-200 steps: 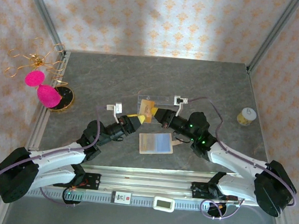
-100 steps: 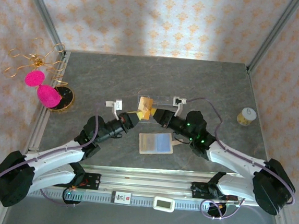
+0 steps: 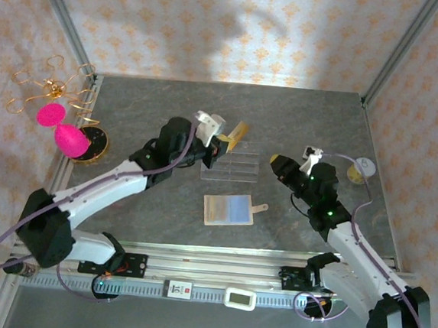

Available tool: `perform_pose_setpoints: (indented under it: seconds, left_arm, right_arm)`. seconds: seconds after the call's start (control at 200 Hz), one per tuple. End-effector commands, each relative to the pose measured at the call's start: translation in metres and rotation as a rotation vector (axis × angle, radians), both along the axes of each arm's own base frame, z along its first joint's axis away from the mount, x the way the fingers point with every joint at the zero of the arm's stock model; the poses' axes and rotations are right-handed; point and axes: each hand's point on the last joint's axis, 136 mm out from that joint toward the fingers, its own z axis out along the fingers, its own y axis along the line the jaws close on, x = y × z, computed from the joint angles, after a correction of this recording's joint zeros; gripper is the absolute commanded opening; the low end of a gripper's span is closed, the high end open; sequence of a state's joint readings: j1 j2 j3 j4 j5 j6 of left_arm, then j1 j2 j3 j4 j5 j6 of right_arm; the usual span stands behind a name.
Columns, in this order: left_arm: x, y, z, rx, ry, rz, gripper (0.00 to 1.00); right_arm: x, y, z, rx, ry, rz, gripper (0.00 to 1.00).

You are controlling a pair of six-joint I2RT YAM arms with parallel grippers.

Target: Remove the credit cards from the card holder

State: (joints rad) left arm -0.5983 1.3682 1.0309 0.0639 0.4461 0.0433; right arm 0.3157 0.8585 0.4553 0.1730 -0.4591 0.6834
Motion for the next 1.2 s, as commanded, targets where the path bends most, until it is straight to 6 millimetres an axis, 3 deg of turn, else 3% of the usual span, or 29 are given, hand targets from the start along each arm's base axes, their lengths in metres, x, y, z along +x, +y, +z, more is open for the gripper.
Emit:
perform_pose_setpoints:
  seconds: [0.0, 0.405, 0.42, 0.461, 0.726, 1.196]
  left_arm:
    - [0.004, -0.002, -0.026, 0.256, -0.08, -0.212, 0.0]
    - [0.049, -0.029, -0.045, 0.606, -0.122, -0.549, 0.0]
    - [0.052, -0.031, -0.056, 0.615, -0.107, -0.563, 0.0]
    - [0.056, -0.032, -0.058, 0.628, -0.115, -0.578, 0.0]
    - [0.071, -0.032, -0.08, 0.676, -0.133, -0.647, 0.0]
    - [0.081, -0.035, -0.094, 0.607, -0.132, -0.667, 0.0]
  right_arm:
    - [-0.005, -0.011, -0.026, -0.017, 0.084, -0.004, 0.28]
    - [0.009, -0.017, -0.038, -0.041, 0.128, -0.019, 0.28]
    - [0.01, -0.018, -0.038, -0.043, 0.131, -0.023, 0.28]
    - [0.012, -0.018, -0.04, -0.059, 0.139, -0.026, 0.28]
    - [0.026, -0.028, -0.037, -0.149, 0.154, -0.053, 0.28]
    - [0.035, -0.03, -0.043, -0.174, 0.17, -0.062, 0.28]
